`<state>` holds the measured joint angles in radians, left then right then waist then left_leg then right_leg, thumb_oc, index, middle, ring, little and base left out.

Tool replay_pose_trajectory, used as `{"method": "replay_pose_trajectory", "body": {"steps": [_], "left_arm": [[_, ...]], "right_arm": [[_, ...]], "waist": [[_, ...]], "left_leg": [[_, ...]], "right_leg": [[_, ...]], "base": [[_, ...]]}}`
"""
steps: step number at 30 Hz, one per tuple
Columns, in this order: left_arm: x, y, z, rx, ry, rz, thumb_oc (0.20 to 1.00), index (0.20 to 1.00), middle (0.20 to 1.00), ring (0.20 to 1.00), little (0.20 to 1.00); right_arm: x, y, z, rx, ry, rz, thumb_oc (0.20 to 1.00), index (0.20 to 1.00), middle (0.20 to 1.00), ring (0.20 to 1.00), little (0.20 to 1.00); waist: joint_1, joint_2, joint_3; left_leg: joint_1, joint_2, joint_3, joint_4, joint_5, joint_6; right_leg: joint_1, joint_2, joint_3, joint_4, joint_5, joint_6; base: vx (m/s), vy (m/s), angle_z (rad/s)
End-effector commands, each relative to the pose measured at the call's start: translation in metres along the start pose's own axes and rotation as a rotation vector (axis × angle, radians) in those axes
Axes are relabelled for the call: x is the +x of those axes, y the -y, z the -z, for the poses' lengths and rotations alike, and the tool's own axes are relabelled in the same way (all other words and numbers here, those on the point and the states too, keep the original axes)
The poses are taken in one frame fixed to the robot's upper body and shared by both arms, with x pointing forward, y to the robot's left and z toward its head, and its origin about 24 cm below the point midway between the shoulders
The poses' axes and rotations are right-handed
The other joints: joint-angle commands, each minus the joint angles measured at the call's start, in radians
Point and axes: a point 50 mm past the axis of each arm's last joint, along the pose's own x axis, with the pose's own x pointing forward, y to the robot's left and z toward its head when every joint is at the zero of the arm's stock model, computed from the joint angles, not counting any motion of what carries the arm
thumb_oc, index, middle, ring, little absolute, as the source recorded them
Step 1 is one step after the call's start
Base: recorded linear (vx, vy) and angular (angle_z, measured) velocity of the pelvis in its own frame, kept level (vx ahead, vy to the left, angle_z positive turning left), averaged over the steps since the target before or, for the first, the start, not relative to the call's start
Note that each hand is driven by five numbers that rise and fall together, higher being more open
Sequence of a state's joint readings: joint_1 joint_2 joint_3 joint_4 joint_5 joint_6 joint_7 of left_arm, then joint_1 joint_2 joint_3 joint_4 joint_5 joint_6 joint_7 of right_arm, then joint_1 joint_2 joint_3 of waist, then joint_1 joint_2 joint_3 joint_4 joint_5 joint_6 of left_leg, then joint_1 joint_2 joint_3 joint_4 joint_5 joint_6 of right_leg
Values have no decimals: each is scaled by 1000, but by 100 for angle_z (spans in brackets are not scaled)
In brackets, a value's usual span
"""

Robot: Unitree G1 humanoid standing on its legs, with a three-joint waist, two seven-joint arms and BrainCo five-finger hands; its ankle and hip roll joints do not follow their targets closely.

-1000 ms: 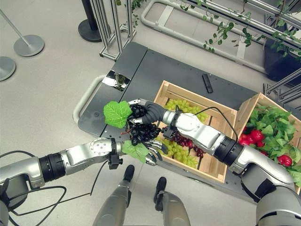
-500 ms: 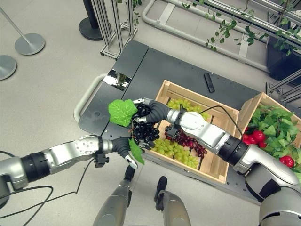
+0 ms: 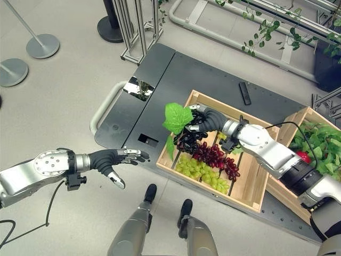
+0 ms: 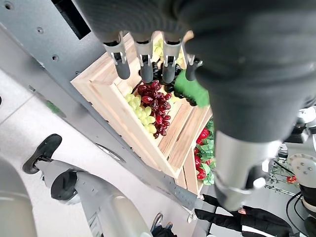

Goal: Pick up the fruits from the basket on one side to the basket on the other side

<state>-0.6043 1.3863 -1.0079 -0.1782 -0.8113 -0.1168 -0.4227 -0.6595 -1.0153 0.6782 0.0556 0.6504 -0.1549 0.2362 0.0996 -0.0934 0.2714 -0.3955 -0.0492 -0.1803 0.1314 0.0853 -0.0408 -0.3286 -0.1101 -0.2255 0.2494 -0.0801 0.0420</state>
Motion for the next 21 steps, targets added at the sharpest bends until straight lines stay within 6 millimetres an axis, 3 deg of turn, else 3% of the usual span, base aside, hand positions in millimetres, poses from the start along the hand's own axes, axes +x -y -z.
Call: {"method": "replay_pose_trajectory", "body": {"steps": [1, 13, 16, 21], "left_arm": [[-8, 2, -22, 5, 146, -18, 1000, 1000, 1000, 1000, 1000], [-13, -14, -26, 60, 218, -184, 1000, 1000, 1000, 1000, 1000], [-11, -24, -28, 99, 268, -292, 1000, 1000, 1000, 1000, 1000], [1, -27, -41, 203, 297, -291, 1000, 1000, 1000, 1000, 1000]], "right_arm": [[-5, 3, -40, -13, 215, -15, 200, 200, 200, 200, 200], [-10, -6, -42, 3, 228, -62, 200, 200, 200, 200, 200], [-12, -9, -50, -6, 269, -67, 200, 200, 200, 200, 200], [-12, -12, -63, -3, 320, -96, 200, 200, 200, 200, 200]], "waist": [[2, -20, -26], [5, -26, -31], [3, -35, -33], [-10, -49, -39]], "left_leg": [[18, -28, 51, 47, -52, 35], [17, -24, 50, 49, -53, 34], [18, -24, 48, 50, -55, 33], [20, -21, 49, 51, -59, 33]], "right_leg": [[6, -48, 13, -37, 157, 97], [5, -51, 12, -36, 155, 95], [7, -51, 13, -35, 152, 94], [6, -49, 16, -33, 150, 92]], "base": [[0, 0, 0], [0, 0, 0], [0, 0, 0], [0, 0, 0]]}}
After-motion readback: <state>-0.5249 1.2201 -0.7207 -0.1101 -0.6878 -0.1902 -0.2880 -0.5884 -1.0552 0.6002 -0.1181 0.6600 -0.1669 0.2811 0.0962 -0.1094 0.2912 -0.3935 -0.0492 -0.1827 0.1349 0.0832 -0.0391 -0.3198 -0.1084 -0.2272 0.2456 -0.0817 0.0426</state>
